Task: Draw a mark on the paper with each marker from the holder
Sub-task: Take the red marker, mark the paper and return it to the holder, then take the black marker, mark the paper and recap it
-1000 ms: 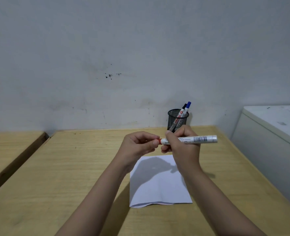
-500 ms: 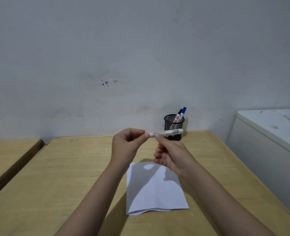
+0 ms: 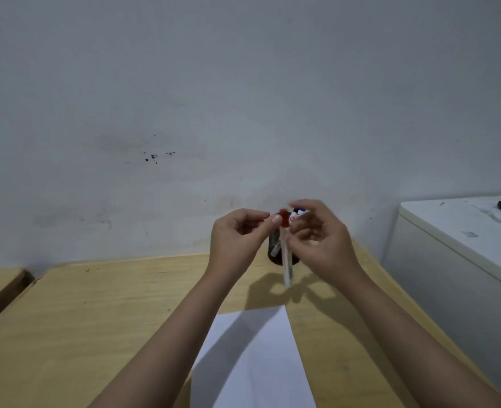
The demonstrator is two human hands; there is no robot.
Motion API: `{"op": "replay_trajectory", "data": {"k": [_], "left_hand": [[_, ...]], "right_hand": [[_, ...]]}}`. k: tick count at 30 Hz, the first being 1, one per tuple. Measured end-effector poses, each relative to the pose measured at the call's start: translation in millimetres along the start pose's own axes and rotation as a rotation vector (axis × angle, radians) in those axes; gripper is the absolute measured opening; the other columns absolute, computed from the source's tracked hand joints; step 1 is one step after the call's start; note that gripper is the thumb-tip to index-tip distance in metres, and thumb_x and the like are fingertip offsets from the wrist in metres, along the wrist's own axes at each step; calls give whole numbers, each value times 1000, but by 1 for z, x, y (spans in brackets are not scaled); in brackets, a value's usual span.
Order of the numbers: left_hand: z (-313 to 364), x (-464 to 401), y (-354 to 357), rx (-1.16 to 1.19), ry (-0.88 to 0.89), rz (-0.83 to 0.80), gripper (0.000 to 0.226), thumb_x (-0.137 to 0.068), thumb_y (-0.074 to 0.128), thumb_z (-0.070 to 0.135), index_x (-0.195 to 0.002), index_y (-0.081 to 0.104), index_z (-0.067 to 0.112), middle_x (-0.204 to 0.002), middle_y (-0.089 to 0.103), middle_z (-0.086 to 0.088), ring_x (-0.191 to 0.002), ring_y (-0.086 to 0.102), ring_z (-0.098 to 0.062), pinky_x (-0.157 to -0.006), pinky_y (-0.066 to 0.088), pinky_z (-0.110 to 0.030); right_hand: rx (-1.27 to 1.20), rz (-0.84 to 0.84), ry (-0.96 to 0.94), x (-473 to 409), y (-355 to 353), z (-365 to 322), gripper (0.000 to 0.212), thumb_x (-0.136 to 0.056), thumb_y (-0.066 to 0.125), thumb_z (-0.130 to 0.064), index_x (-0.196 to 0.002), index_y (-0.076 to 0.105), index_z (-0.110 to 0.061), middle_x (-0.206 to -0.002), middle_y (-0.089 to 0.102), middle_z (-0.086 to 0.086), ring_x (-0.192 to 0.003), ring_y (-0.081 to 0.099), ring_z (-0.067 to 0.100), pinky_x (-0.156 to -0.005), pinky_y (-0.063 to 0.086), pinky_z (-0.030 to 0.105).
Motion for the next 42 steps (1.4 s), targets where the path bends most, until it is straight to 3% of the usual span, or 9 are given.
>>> {"op": "replay_trajectory", "data": {"k": [4, 9, 13, 17, 20, 24, 32, 38, 42], "left_hand": [[-30, -32, 16, -185, 4, 12, 22, -74, 75, 34, -83, 72, 14, -82, 73, 3, -74, 66, -5, -66, 48, -19], [-78, -57, 41, -485, -7, -83, 42, -71, 71, 48, -101, 66, 19, -109, 60, 2, -97, 56, -14, -74, 43, -21], [-101, -69, 54, -631, 3, -110, 62, -70, 60, 60, -109, 66, 12, -114, 61, -6, -112, 55, -24, -91, 48, -38], [-110, -74, 55, -573, 5, -40, 52, -72, 70, 49, -106, 69, 9, -103, 62, -5, -99, 59, -22, -83, 49, -33], [-115, -71, 53, -485, -17, 13, 51, -70, 75, 44, -106, 69, 9, -99, 62, -1, -94, 60, -18, -81, 51, -31], [-117, -72, 53, -477, -5, 23, 53, -68, 75, 45, -107, 69, 10, -101, 63, 0, -96, 60, -17, -85, 52, -34], [-114, -72, 54, -505, 0, 25, 54, -66, 75, 49, -104, 69, 11, -97, 62, 0, -94, 60, -19, -82, 53, -41], [-106, -67, 56, -655, 12, -61, 50, -74, 65, 53, -110, 66, 17, -104, 63, -2, -96, 60, -24, -81, 51, -42], [-91, -56, 50, -534, -14, -125, 44, -84, 62, 34, -123, 58, 14, -112, 57, 12, -103, 55, -13, -81, 40, -26]], "right_hand": [[-22, 316, -33, -44, -50, 10, 39, -78, 69, -1, -100, 59, -31, -72, 58, 0, -61, 57, 3, -60, 49, 14], [30, 488, 1, -77, -66, 42, 32, -78, 67, -6, -101, 55, -25, -66, 58, -6, -55, 59, 1, -61, 49, 13], [131, 392, 141, -84, -45, 85, 31, -75, 64, -5, -98, 55, -23, -58, 57, -4, -47, 55, 0, -55, 46, 11], [292, 243, 284, -81, -26, 119, 27, -70, 64, -2, -93, 55, -14, -58, 56, 3, -53, 53, 12, -49, 43, 21], [434, 153, 321, -83, -15, 136, 24, -72, 68, -10, -91, 54, -13, -81, 56, 8, -71, 54, 20, -54, 41, 24], [672, 176, 172, -98, -10, 132, 30, -77, 65, -24, -104, 59, -15, -105, 48, 9, -100, 51, 27, -78, 49, 40], [1165, -39, 77, -123, 20, 128, 25, -81, 58, -27, -97, 67, -10, -109, 49, 12, -105, 43, 34, -81, 34, 38], [719, -172, 12, -119, 26, 108, 12, -76, 68, -20, -85, 61, -16, -91, 57, 1, -85, 52, 20, -75, 44, 34], [433, -195, 44, -106, 22, 90, 19, -75, 66, -5, -90, 64, -15, -82, 59, 2, -62, 58, 15, -64, 46, 25]]}}
Point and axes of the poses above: each hand's wrist, its own x-axis away from the middle knuckle, its own y-axis out of the palm, z = x × y, the point moved 7 cm from there along -x, towards the middle knuckle
